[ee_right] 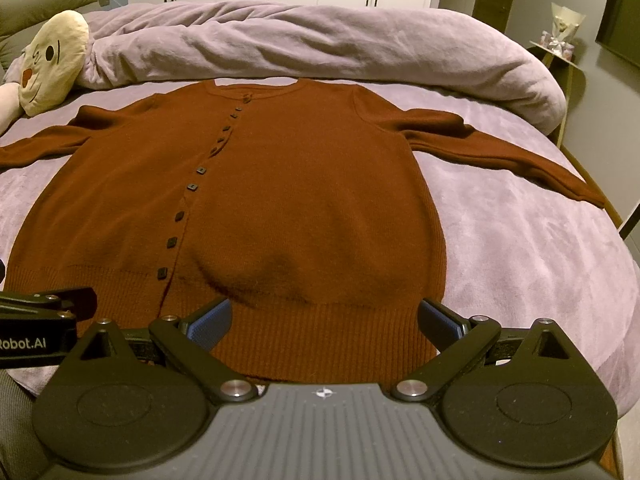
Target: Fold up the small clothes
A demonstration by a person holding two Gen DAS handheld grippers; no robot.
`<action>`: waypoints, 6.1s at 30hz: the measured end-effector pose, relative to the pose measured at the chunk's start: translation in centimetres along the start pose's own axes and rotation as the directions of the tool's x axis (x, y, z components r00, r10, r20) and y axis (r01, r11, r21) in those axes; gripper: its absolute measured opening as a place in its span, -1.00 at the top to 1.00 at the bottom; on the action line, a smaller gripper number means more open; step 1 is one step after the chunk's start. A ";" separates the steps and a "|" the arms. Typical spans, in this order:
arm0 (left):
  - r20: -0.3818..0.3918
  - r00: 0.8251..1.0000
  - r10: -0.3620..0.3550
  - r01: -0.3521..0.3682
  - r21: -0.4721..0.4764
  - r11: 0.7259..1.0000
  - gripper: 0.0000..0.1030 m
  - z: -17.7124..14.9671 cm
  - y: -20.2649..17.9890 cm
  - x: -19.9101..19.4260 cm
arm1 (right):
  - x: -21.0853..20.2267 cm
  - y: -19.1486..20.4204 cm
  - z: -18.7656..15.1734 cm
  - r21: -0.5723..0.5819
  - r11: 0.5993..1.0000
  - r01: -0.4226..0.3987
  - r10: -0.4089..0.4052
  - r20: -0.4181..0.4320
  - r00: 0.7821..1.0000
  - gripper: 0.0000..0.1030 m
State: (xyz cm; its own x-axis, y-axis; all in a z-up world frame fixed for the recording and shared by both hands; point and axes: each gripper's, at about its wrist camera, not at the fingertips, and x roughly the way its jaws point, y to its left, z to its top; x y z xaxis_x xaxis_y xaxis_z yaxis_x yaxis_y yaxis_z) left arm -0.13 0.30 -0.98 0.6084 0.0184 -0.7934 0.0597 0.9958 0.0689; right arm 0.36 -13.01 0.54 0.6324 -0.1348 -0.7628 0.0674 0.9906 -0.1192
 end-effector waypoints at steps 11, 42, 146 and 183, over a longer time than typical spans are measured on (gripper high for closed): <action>-0.009 1.000 0.000 0.000 -0.003 1.000 -1.00 -0.1 0.0 0.1 | 0.7 -0.3 -0.5 0.006 1.000 -0.005 0.005 -0.008 1.000 -0.92; -0.015 1.000 -0.005 0.005 -0.006 1.000 -1.00 -0.2 -0.1 0.3 | 0.8 -0.4 -0.5 0.021 1.000 -0.008 0.008 -0.016 1.000 -0.92; -0.147 0.989 0.030 -0.035 -0.028 0.999 -1.00 8.5 -2.5 10.9 | 18.0 -37.8 3.5 0.906 0.368 -0.211 -0.023 0.236 0.972 0.11; -0.025 0.995 -0.096 0.092 -0.116 0.989 -1.00 12.7 -0.4 9.2 | 13.4 -30.7 14.8 0.621 0.740 -0.261 -0.030 0.418 0.908 0.84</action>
State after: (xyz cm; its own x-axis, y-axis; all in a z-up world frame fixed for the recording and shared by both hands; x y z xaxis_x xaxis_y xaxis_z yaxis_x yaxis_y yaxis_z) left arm 15.52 -1.11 -0.62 0.5799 -0.0748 -0.8112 0.0233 0.9969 -0.0753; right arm 18.18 -44.82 3.35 0.8947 -0.1424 -0.4234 0.3637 0.7826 0.5052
